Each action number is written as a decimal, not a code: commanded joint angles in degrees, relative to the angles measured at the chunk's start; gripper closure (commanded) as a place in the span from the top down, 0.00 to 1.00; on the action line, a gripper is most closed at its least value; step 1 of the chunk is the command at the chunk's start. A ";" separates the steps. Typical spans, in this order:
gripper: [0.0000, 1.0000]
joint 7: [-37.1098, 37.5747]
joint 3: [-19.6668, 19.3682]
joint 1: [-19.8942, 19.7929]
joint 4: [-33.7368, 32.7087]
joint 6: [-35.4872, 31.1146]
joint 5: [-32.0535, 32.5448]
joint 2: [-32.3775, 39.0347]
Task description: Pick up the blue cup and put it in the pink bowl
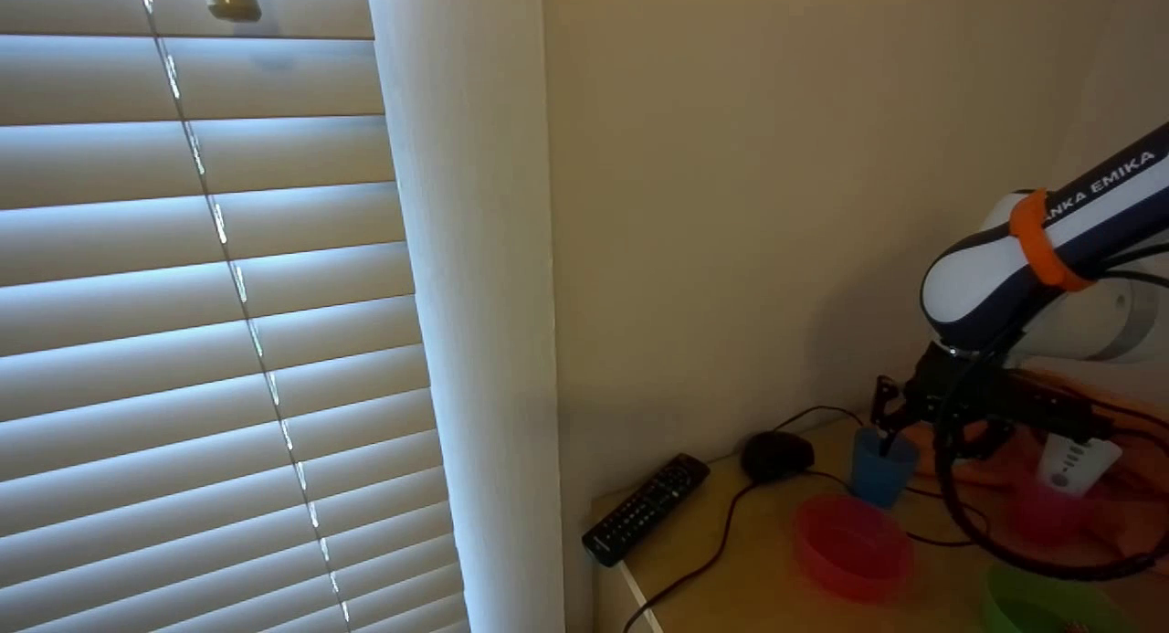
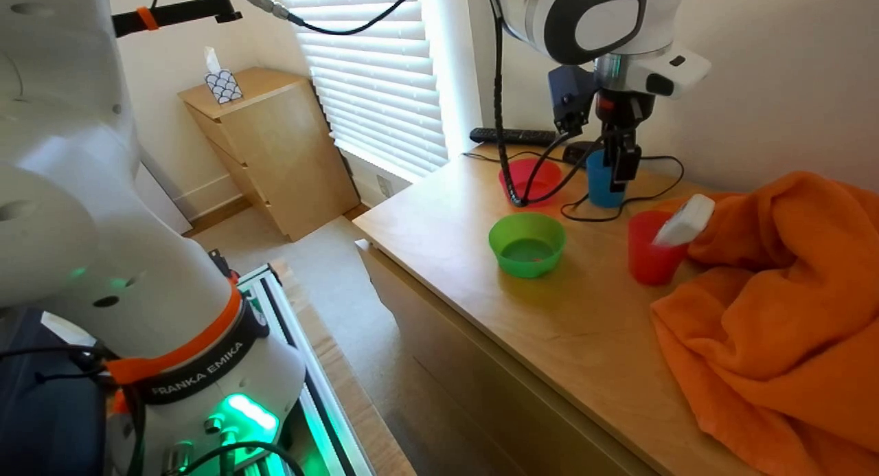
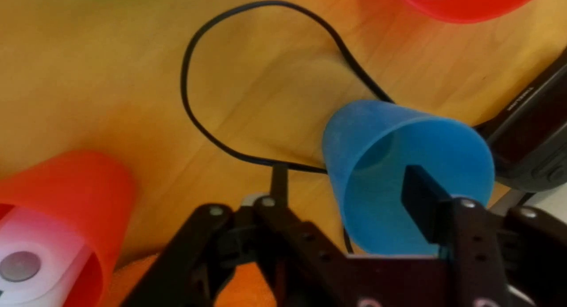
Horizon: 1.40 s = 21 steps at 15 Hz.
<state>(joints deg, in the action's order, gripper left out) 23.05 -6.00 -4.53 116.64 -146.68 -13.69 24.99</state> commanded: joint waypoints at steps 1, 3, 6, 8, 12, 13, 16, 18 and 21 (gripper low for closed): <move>0.37 2.49 -0.68 1.11 -3.36 -0.36 -0.11 4.06; 0.22 3.08 -0.89 1.76 -3.23 -0.14 0.26 3.81; 0.01 3.73 -1.40 2.94 -2.09 -0.28 1.33 2.67; 0.00 4.43 -1.83 3.63 -1.87 -0.09 1.74 2.44; 0.01 5.12 -2.51 4.68 -1.28 -0.11 2.70 1.73; 0.01 5.15 -2.67 4.96 -0.93 -0.03 3.08 1.24; 0.01 3.57 -2.12 5.52 1.68 0.11 3.99 -2.21; 0.01 1.77 -1.40 5.70 3.89 0.15 4.62 -5.25; 0.01 -3.33 1.01 5.36 8.23 -0.06 4.38 -10.70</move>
<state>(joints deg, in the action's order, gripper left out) 23.92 -6.73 0.99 118.47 -146.70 -9.83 21.16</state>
